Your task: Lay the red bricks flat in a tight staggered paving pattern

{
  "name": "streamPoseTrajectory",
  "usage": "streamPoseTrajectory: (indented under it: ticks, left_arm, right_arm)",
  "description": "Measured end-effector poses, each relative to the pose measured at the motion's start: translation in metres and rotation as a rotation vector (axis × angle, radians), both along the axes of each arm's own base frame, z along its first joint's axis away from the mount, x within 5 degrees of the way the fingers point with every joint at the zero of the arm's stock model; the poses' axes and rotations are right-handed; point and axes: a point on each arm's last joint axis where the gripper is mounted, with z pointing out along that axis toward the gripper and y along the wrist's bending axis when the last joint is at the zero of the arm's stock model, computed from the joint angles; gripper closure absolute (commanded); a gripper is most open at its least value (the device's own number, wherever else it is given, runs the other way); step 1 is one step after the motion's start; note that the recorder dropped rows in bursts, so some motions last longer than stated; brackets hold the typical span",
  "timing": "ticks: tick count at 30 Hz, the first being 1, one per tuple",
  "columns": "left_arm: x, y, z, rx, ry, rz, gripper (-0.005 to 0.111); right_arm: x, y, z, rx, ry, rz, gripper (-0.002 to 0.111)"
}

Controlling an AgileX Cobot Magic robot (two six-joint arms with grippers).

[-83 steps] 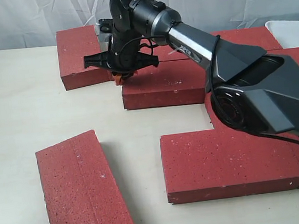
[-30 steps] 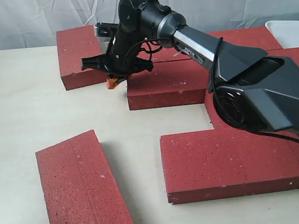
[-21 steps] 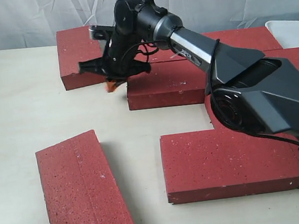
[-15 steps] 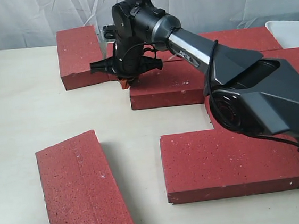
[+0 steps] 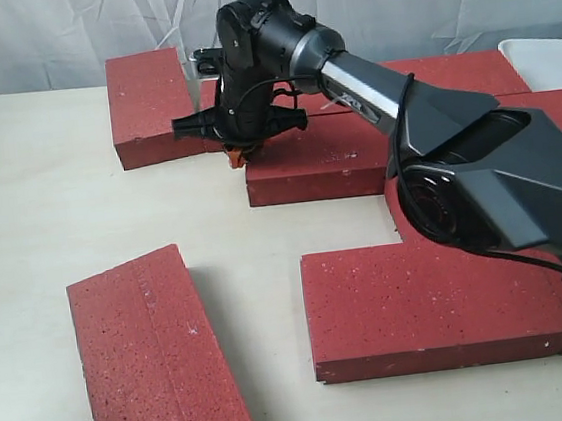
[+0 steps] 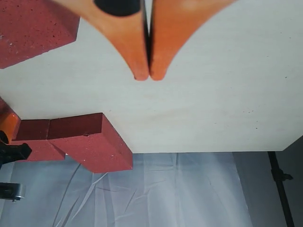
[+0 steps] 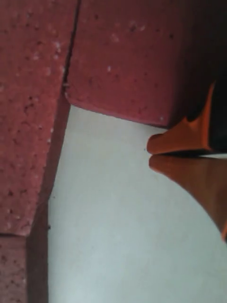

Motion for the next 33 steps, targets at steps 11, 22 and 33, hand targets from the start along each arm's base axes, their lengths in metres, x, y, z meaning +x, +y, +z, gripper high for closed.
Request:
streamPoseTrajectory:
  ticks: [11, 22, 33]
  left_arm:
    - [0.000, 0.000, 0.000, 0.000, 0.000, 0.000, 0.107]
    - [0.000, 0.000, 0.000, 0.000, 0.000, 0.000, 0.107]
    - [0.000, 0.000, 0.000, 0.000, 0.000, 0.000, 0.107]
  right_arm:
    - [-0.009, 0.013, 0.004, 0.181, 0.092, 0.120, 0.109]
    - [-0.002, -0.003, -0.005, -0.028, 0.009, 0.046, 0.109]
    - [0.001, -0.009, -0.005, -0.002, 0.029, 0.001, 0.109]
